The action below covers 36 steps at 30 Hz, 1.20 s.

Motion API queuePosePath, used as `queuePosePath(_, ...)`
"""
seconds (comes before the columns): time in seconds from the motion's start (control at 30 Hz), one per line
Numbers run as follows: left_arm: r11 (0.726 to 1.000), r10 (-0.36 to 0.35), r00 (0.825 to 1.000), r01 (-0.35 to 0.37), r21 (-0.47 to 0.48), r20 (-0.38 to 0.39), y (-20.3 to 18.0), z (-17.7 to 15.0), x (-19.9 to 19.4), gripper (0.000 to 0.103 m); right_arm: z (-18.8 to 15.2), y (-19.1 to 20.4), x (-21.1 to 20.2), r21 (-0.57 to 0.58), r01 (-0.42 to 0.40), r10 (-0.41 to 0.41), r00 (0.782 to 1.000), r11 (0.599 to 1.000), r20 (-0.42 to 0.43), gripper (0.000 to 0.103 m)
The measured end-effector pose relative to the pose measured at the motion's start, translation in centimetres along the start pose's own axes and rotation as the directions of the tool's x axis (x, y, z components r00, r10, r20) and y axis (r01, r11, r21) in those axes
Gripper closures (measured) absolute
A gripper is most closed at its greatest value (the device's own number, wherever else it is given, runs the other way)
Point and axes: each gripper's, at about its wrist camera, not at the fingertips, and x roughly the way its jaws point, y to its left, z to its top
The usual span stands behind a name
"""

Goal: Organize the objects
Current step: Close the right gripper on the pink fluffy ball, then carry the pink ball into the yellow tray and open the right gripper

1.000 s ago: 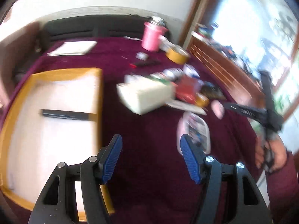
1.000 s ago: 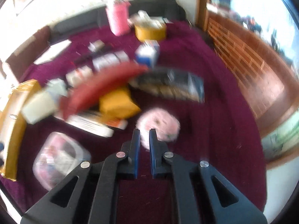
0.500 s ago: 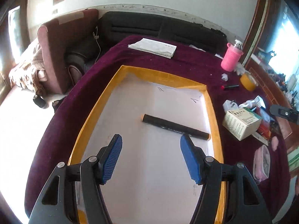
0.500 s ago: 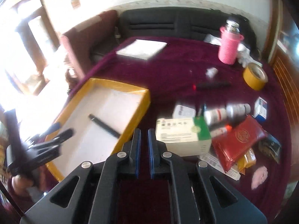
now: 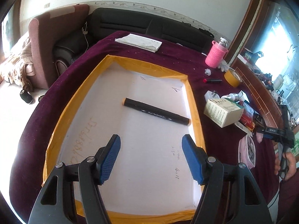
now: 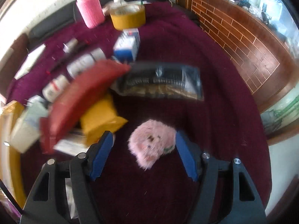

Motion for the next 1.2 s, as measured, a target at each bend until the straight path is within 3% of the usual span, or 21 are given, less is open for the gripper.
queuePosePath(0.03, 1.000, 0.001, 1.000, -0.001, 0.001, 0.003, -0.1, 0.0, -0.2, 0.040, 0.0, -0.2, 1.0, 0.004, 0.018, -0.018, 1.000, 1.000, -0.019, 0.064)
queuePosePath(0.1, 1.000, 0.009, 1.000, -0.009, 0.003, 0.016, -0.1, -0.1, -0.8, 0.040, -0.3, -0.8, 1.6, 0.013, 0.034, -0.034, 0.999, 0.999, -0.009, 0.065)
queuePosePath(0.23, 0.999, 0.043, 0.999, -0.043, -0.010, -0.012, 0.6, 0.9, -0.1, 0.040, -1.0, -1.9, -0.6, 0.030, -0.011, 0.009, 0.999, 0.999, 0.047, 0.066)
queuePosePath(0.33, 0.998, 0.060, 0.995, -0.063, -0.028, -0.082, 1.1, 1.8, 2.0, 0.039, -1.1, 0.2, -4.6, -0.003, -0.108, 0.107, 0.988, 0.994, 0.110, 0.066)
queuePosePath(0.43, 0.994, 0.047, 0.980, -0.065, -0.087, -0.195, 1.6, 2.9, 5.8, 0.039, -0.6, 5.3, -8.0, -0.113, -0.242, 0.256, 0.958, 0.964, 0.128, 0.066)
queuePosePath(0.57, 0.986, 0.059, 0.967, -0.097, -0.139, -0.249, 1.9, 4.5, 9.4, 0.040, -0.3, 14.9, -9.6, -0.267, -0.400, 0.425, 0.904, 0.877, 0.042, 0.065)
queuePosePath(0.63, 0.981, 0.099, 0.971, -0.132, -0.144, -0.217, 1.7, 5.9, 10.4, 0.039, 0.0, 20.4, -8.7, -0.313, -0.469, 0.483, 0.875, 0.826, -0.040, 0.065)
queuePosePath(0.73, 0.977, 0.099, 0.979, -0.130, -0.167, -0.180, 2.4, 7.3, 10.9, 0.039, 0.0, 27.5, -6.7, -0.351, -0.509, 0.500, 0.857, 0.786, -0.123, 0.065)
queuePosePath(0.77, 0.975, 0.098, 0.980, -0.129, -0.179, -0.172, 2.8, 7.3, 10.5, 0.040, 0.2, 29.4, -5.8, -0.353, -0.516, 0.497, 0.855, 0.780, -0.150, 0.065)
queuePosePath(0.93, 0.979, 0.074, 0.993, -0.091, -0.183, -0.094, 4.7, 6.3, 6.8, 0.039, 0.3, 35.9, -1.0, -0.391, -0.469, 0.422, 0.883, 0.792, -0.206, 0.062)
queuePosePath(1.07, 0.981, 0.084, 0.995, -0.093, -0.168, -0.059, 5.6, 5.4, 4.7, 0.037, 0.4, 37.6, 1.3, -0.404, -0.433, 0.374, 0.901, 0.806, -0.220, 0.056)
queuePosePath(1.2, 0.980, 0.008, 0.995, -0.027, -0.199, -0.095, 5.1, 5.2, 5.5, 0.034, 0.9, 36.8, 2.2, -0.351, -0.443, 0.393, 0.896, 0.825, -0.207, 0.056)
